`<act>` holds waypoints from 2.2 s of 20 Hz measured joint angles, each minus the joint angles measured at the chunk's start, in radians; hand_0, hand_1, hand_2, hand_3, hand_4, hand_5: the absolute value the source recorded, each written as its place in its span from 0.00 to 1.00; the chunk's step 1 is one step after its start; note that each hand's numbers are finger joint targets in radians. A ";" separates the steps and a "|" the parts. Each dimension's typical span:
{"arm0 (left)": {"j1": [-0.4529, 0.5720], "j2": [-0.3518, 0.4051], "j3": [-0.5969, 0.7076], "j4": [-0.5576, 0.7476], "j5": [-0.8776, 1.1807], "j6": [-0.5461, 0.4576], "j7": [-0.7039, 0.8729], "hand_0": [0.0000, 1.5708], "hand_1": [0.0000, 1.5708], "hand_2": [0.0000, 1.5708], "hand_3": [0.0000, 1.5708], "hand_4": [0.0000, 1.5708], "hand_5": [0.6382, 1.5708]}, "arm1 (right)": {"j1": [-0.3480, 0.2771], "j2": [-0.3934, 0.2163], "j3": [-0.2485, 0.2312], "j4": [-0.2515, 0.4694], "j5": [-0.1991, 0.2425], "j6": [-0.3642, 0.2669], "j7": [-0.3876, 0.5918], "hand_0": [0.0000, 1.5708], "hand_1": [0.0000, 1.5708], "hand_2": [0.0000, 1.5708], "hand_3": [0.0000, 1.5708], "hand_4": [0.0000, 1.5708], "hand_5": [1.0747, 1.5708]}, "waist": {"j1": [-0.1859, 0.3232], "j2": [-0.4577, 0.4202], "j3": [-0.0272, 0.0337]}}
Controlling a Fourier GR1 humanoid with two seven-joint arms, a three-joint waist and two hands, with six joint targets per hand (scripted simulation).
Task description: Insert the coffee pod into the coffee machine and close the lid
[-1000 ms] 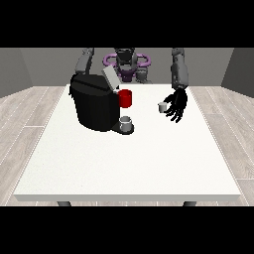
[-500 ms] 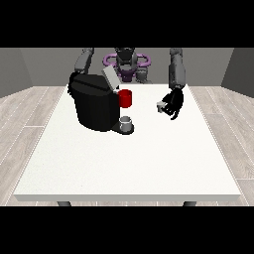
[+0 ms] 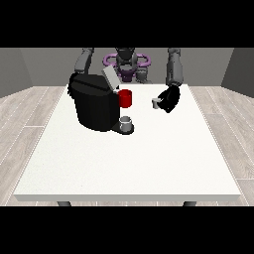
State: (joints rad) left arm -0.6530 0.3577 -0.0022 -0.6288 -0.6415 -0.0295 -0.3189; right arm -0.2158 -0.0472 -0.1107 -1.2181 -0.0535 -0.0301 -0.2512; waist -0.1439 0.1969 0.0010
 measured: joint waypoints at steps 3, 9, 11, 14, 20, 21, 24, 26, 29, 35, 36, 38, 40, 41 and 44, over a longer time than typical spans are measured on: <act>-0.018 -0.015 0.010 -0.009 0.012 -0.029 0.010 0.96 0.96 0.91 0.83 0.36 1.00 | -0.002 -0.007 -0.012 0.034 -0.007 0.005 -0.017 0.00 0.00 0.00 0.00 0.18 1.00 | 0.013 -0.025 -0.0005; -0.071 -0.026 0.017 -0.041 0.024 -0.111 0.052 0.87 0.87 0.88 0.84 0.36 1.00 | -0.005 -0.024 -0.015 0.085 -0.005 0.014 -0.010 0.00 0.00 0.00 0.00 0.14 1.00 | 0.029 -0.083 -0.0007; -0.090 -0.031 0.031 -0.045 0.036 -0.122 0.071 0.76 0.76 0.80 0.83 0.36 1.00 | -0.008 -0.015 0.002 0.078 0.009 0.002 0.008 0.00 0.00 0.00 0.00 0.16 1.00 | 0.024 -0.099 -0.0009; -0.108 -0.053 0.038 -0.068 0.046 -0.142 0.111 0.76 0.76 0.80 0.83 0.36 1.00 | -0.002 -0.008 0.009 0.097 0.019 -0.007 -0.009 0.00 0.00 0.00 0.00 0.16 1.00 | 0.030 -0.118 -0.0009; -0.104 -0.093 0.028 -0.131 0.060 -0.204 0.171 0.93 0.93 0.94 0.91 0.40 1.00 | 0.018 -0.031 -0.008 0.121 0.009 0.003 -0.006 0.00 0.00 0.00 0.00 0.20 1.00 | 0.051 -0.174 -0.0007; -0.105 -0.100 0.026 -0.141 0.060 -0.212 0.185 0.96 0.96 0.94 0.89 0.40 1.00 | 0.022 -0.038 -0.010 0.120 0.007 0.009 -0.001 0.00 0.00 0.00 0.00 0.15 1.00 | 0.049 -0.184 -0.0008; -0.130 -0.112 0.026 -0.174 0.061 -0.227 0.213 0.87 0.87 0.89 0.86 0.42 1.00 | 0.018 -0.042 -0.017 0.136 0.006 0.008 -0.025 0.00 0.00 0.00 0.00 0.13 1.00 | 0.049 -0.172 -0.0008; -0.149 -0.129 0.033 -0.192 0.072 -0.237 0.243 0.87 0.87 0.90 0.87 0.42 1.00 | 0.016 -0.054 -0.031 0.148 -0.008 0.024 -0.034 0.00 0.00 0.00 0.00 0.11 1.00 | 0.046 -0.177 -0.0007; -0.189 -0.150 0.052 -0.215 0.093 -0.246 0.297 0.90 0.90 0.92 0.87 0.40 1.00 | 0.012 -0.061 -0.042 0.167 -0.019 0.038 -0.059 0.00 0.00 0.00 0.00 0.13 1.00 | 0.042 -0.172 -0.0007; -0.283 -0.113 0.109 -0.198 0.111 -0.232 0.331 0.86 0.86 0.90 0.86 0.38 1.00 | -0.037 -0.080 -0.041 0.143 -0.041 0.078 -0.047 0.00 0.00 0.00 0.00 0.01 1.00 | -0.015 -0.095 -0.0010; -0.286 -0.110 0.117 -0.188 0.112 -0.223 0.329 0.87 0.87 0.91 0.86 0.39 1.00 | -0.040 -0.075 -0.034 0.133 -0.040 0.081 -0.048 0.00 0.00 0.00 0.00 0.08 1.00 | -0.027 -0.083 -0.0009; -0.323 -0.090 0.137 -0.176 0.116 -0.216 0.334 0.93 0.93 0.93 0.87 0.42 1.00 | -0.056 -0.086 -0.028 0.129 -0.036 0.099 -0.067 0.00 0.00 0.00 0.00 0.08 1.00 | -0.044 -0.042 -0.0009; -0.345 -0.078 0.153 -0.163 0.120 -0.203 0.341 0.91 0.91 0.93 0.84 0.40 1.00 | -0.060 -0.083 -0.018 0.126 -0.034 0.113 -0.084 0.00 0.00 0.00 0.00 0.00 1.00 | -0.058 -0.017 -0.0009; -0.353 -0.068 0.163 -0.157 0.124 -0.201 0.338 0.88 0.88 0.92 0.86 0.40 1.00 | -0.064 -0.094 -0.021 0.128 -0.040 0.132 -0.089 0.00 0.00 0.00 0.00 0.00 1.00 | -0.062 -0.003 -0.0008; -0.379 -0.048 0.177 -0.147 0.130 -0.198 0.328 0.93 0.93 0.93 0.88 0.38 1.00 | -0.081 -0.107 -0.019 0.136 -0.050 0.175 -0.114 0.00 0.00 0.00 0.00 0.10 1.00 | -0.067 0.028 -0.0008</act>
State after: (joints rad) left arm -1.0317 0.3101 0.1751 -0.7759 -0.5115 -0.2272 0.0095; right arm -0.2967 -0.1547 -0.1297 -1.0823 -0.1034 0.1446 -0.3650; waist -0.2112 0.2253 0.0002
